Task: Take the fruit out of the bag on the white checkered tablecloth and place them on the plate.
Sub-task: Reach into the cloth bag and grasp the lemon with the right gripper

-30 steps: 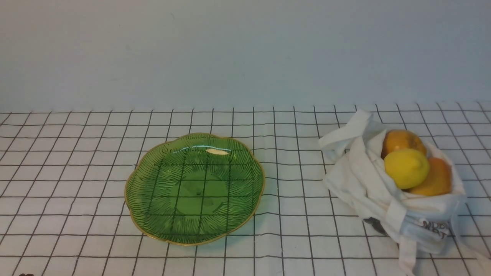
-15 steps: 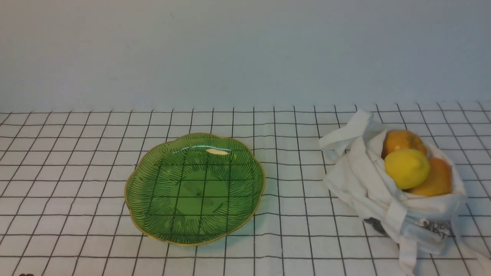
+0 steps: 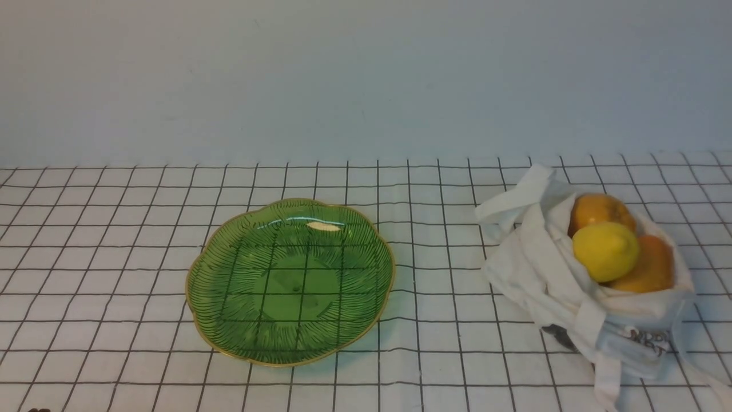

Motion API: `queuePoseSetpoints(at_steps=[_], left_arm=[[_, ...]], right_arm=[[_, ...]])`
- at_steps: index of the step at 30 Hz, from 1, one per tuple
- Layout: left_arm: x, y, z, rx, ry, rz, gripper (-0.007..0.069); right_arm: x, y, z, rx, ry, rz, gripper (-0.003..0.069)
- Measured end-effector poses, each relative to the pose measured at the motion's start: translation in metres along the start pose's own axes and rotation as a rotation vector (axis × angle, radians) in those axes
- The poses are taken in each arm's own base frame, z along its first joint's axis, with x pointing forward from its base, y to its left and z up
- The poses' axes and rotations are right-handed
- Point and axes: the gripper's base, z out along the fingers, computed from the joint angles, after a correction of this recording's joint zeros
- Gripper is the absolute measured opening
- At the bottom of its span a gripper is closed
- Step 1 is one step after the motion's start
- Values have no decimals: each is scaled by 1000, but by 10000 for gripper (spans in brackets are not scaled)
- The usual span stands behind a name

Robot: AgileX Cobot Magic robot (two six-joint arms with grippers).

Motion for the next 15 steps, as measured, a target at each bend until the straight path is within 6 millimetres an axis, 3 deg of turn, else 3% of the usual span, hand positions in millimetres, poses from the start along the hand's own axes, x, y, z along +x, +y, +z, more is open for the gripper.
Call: queuePoseSetpoints(at_steps=[2, 6, 11, 15], left_arm=[[0, 0, 0, 0, 0, 0, -8], [0, 0, 0, 0, 0, 1, -8], [0, 0, 0, 0, 0, 1, -8], [0, 0, 0, 0, 0, 1, -8]], right_arm=[[-9, -2, 30, 31, 210, -78, -14], [-16, -5, 63, 41, 363, -119, -14], [-29, -6, 101, 39, 436, -105, 20], [-30, -7, 127, 25, 481, -44, 116]])
